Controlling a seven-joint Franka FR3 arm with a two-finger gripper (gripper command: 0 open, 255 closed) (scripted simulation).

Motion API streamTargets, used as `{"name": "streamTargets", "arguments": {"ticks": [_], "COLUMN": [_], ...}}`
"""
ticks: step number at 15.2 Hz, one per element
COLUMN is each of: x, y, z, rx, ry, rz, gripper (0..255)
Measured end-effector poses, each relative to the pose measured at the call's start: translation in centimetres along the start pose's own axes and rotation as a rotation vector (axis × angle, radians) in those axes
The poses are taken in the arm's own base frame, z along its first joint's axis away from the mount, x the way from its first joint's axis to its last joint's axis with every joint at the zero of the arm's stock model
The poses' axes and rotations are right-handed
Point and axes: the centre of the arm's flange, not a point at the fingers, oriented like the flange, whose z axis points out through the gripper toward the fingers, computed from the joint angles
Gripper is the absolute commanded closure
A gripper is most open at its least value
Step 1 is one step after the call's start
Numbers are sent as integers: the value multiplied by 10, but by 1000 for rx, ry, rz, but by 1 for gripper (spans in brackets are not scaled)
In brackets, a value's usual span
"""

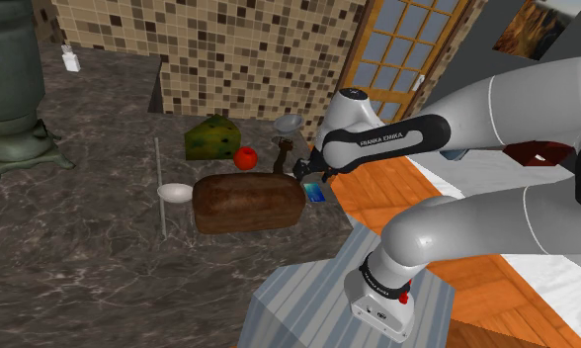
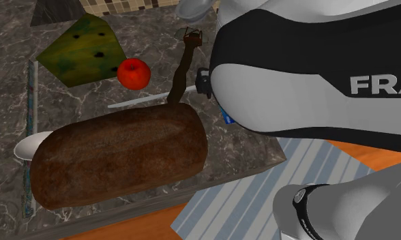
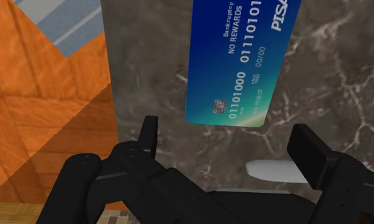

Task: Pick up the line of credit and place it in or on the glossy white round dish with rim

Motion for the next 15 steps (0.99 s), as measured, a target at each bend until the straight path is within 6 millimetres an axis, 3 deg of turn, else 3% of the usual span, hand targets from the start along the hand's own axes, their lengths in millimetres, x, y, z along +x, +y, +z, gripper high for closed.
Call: {"name": "streamTargets", "arguments": {"ticks": [3, 4, 15], "x": [0, 0, 0], "y": [0, 0, 0], "z": [0, 1, -3], "rx": [0, 0, 1], "ry": [0, 0, 3], "rz": [0, 0, 0], "gripper": [0, 255, 255]}}
